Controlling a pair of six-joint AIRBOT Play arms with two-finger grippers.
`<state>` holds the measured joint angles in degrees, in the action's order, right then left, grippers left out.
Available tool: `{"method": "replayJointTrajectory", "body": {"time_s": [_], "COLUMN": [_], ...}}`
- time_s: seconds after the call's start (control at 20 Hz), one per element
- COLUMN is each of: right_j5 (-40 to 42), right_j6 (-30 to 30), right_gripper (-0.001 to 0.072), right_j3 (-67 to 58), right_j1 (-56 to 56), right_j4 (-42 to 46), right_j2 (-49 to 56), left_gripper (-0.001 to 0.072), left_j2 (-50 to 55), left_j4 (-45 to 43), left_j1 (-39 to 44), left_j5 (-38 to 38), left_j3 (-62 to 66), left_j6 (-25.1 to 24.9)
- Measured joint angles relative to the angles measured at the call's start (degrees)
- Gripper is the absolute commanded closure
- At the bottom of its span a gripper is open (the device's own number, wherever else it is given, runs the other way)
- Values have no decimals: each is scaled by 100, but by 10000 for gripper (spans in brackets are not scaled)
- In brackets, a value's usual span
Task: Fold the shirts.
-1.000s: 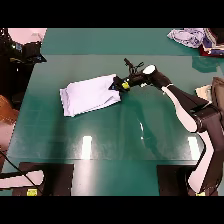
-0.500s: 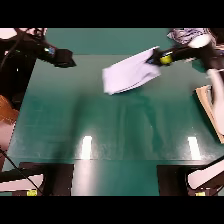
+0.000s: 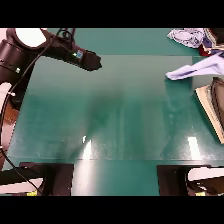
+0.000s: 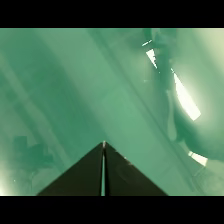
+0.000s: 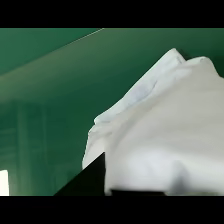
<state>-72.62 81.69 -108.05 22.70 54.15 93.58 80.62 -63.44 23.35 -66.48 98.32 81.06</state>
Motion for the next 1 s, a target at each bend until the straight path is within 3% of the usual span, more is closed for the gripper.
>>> {"method": "replayJointTrajectory", "body": {"time_s": [0.5, 0.75, 1.0], "right_j5": [835, 811, 608], "right_j6": [-715, -1088, -1482], "right_gripper": [704, 704, 703], "right_j3": [-323, -929, -348], "right_j1": [1121, 1318, 1727], "right_j4": [-553, -763, -778], "right_j2": [-39, -205, -817], "left_gripper": [685, 684, 685], "left_j2": [46, 57, 57], "left_j4": [-2, 0, 0], "left_j1": [286, 297, 297], "left_j5": [98, 107, 61], "left_j3": [0, 0, 0], "left_j6": [140, 195, 205]}}
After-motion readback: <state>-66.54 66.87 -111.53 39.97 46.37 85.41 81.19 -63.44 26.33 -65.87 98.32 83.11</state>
